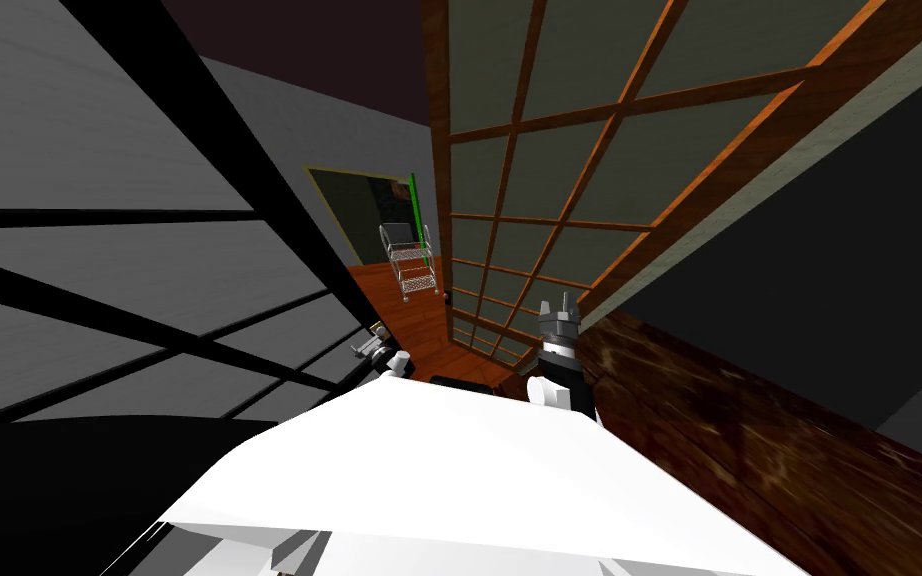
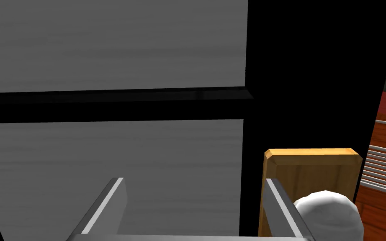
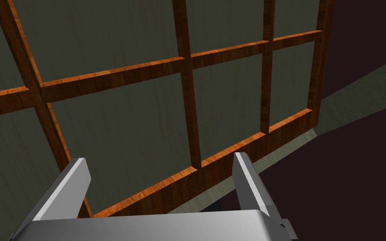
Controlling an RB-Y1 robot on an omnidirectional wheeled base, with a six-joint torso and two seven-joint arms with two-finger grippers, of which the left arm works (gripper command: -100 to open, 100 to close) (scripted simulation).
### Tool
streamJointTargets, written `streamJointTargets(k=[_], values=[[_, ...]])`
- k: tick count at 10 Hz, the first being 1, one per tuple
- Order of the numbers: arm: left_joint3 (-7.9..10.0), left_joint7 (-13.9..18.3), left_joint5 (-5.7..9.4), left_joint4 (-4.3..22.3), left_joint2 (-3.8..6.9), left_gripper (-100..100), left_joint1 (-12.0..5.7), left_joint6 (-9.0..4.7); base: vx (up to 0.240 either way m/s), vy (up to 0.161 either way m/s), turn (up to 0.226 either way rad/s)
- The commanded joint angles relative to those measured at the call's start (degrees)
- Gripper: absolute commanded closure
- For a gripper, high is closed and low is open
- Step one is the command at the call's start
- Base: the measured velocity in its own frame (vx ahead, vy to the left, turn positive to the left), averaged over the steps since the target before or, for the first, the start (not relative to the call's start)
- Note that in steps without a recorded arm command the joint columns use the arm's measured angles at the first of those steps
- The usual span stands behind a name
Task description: Push the door open
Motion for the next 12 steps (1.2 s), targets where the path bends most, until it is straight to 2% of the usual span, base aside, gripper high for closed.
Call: streamJointTargets(k=[1,3,4,5,10,11,12], values=[[0.1,-0.2,0.64,1.0,-1.05,-100,-1.3,-0.47,0.162,0.045,-0.055],[0.22,-0.2,0.83,1.2,-1.31,-100,-1.42,-0.6,0.072,0.011,-0.085],[0.72,-0.3,0.94,1.1,-0.79,-100,-0.84,-1.44,-0.001,-0.002,0.056],[0.72,-0.3,0.94,1.1,-0.79,100,-0.84,-1.44,-0.016,0.0,-0.018],[0.72,-0.3,0.94,1.1,-0.79,100,-0.84,-1.44,0.004,0.0,-0.004],[0.71,-0.5,1.08,1.0,-0.62,-100,-1.09,-1.91,-0.038,-0.172,0.004],[0.7,-0.6,1.1,1.0,-0.7,-100,-1.16,-1.99,-0.062,-0.217,0.079]])
